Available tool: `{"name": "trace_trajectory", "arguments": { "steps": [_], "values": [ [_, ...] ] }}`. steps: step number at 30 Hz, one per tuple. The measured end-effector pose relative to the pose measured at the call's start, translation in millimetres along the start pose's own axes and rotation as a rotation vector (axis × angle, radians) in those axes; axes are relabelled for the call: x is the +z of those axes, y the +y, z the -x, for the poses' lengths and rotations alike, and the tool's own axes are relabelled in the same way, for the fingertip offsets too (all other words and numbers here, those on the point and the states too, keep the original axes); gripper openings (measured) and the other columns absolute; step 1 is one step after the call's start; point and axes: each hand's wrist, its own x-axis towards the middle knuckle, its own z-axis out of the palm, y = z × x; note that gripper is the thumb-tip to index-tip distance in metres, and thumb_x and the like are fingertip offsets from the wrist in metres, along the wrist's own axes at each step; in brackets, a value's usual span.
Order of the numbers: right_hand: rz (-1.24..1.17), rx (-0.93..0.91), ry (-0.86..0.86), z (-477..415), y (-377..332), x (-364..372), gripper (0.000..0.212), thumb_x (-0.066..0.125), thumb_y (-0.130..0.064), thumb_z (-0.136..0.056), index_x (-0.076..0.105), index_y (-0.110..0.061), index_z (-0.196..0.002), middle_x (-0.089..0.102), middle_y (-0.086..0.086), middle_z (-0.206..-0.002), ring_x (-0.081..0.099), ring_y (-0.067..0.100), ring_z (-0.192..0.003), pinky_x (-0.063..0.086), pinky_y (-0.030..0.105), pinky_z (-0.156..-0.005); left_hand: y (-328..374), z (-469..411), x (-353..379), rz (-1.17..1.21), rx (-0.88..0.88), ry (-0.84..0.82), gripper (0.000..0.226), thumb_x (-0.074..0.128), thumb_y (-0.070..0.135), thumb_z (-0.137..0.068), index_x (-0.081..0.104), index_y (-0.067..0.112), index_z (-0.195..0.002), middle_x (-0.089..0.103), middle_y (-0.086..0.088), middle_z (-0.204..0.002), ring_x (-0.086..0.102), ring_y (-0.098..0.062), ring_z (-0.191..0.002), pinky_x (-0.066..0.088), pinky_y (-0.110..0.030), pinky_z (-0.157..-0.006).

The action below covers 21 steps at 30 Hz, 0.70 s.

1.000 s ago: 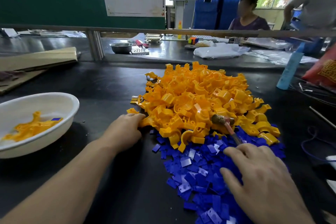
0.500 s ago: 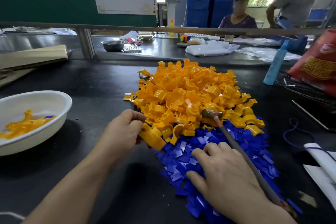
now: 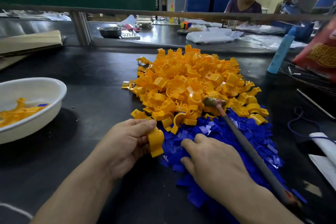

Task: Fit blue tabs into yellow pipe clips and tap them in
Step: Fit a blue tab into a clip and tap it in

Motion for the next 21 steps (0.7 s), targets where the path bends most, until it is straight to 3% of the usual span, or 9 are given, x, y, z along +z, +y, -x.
{"name": "trace_trajectory", "arguments": {
  "steps": [7, 13, 17, 21],
  "values": [
    [-0.086, 0.018, 0.074, 2, 5, 0, 0.021, 0.044, -0.045, -0.093, 0.043, -0.032, -0.111, 0.052, -0.01, -0.099, 0.054, 0.014, -0.08, 0.044, 0.029, -0.062, -4, 4, 1, -0.055, 0.079, -0.105, 0.039, 0.07, 0.017, -0.066, 0.066, 0.011, -0.105, 0.075, -0.006, -0.077, 0.071, -0.017, -0.061, 0.058, -0.032, -0.051],
    [-0.129, 0.018, 0.111, 2, 9, 0, 0.019, 0.048, -0.047, -0.092, 0.037, -0.032, -0.091, 0.051, -0.008, -0.085, 0.052, 0.013, -0.073, 0.043, 0.029, -0.06, -13, 5, 9, -0.216, 0.148, -0.089, 0.013, 0.071, 0.026, -0.078, 0.075, 0.028, -0.09, 0.074, 0.0, -0.09, 0.072, -0.016, -0.07, 0.056, -0.031, -0.057],
    [-0.183, 0.038, 0.173, 1, 16, -2, 0.021, 0.045, -0.047, -0.094, 0.042, -0.03, -0.084, 0.051, -0.007, -0.076, 0.052, 0.01, -0.069, 0.047, 0.028, -0.064, -15, 7, 13, -0.233, 0.123, -0.074, 0.031, 0.074, 0.036, -0.065, 0.074, 0.027, -0.094, 0.075, -0.001, -0.092, 0.072, -0.02, -0.08, 0.056, -0.033, -0.063],
    [-0.39, 0.077, 0.25, 4, 19, -10, 0.017, 0.053, -0.043, -0.091, 0.057, -0.029, -0.082, 0.055, -0.009, -0.066, 0.055, 0.006, -0.064, 0.047, 0.023, -0.06, -16, 9, 15, -0.237, 0.105, -0.087, 0.045, 0.078, 0.039, -0.056, 0.072, 0.021, -0.097, 0.076, -0.005, -0.088, 0.071, -0.019, -0.074, 0.057, -0.034, -0.062]
  ]
}}
